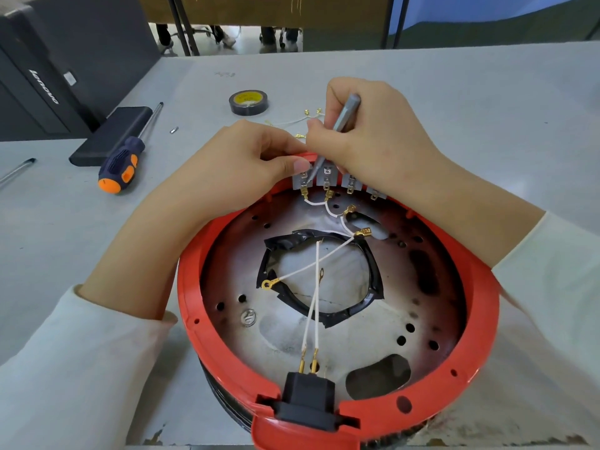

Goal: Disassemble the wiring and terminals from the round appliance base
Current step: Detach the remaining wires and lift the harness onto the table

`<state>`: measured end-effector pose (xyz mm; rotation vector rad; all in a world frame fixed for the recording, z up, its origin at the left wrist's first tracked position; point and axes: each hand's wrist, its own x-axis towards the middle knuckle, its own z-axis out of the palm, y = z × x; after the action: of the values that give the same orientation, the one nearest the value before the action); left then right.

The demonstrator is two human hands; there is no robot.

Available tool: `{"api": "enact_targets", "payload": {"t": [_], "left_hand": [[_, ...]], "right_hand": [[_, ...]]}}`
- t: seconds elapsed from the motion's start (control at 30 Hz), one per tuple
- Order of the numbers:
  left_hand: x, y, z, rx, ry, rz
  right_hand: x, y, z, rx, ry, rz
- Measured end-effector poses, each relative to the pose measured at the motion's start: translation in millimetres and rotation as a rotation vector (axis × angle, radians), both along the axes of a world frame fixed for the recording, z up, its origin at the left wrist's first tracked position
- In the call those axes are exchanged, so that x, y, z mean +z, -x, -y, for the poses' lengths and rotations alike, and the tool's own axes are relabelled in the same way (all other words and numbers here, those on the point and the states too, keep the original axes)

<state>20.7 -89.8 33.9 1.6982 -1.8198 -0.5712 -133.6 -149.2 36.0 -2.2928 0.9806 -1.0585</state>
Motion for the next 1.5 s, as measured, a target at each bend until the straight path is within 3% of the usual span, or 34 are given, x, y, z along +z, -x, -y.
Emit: {"api": "enact_targets", "payload": {"t": [0.2,0.9,1.33,1.5], "left_hand": [[-1.7,-1.6,0.9,0.016,-0.002,0.039],[-0.3,0.6,0.1,-0.053,0.02,-0.016],[0.8,0.1,0.6,-0.004,0.008,0.051],[0.4,0.5,0.2,0.002,0.011,0.026]], "right_hand": [[-3.6,0.9,-2.7,0.018,0.083,-0.042],[1.5,2.4,-0.2,-0.013,-0.077,-0.002],[0.0,1.9,-7.7,-0.015,-0.002,-0.022],[3.7,0.1,-5.4,-0.011,-0.088,-0.03]]}}
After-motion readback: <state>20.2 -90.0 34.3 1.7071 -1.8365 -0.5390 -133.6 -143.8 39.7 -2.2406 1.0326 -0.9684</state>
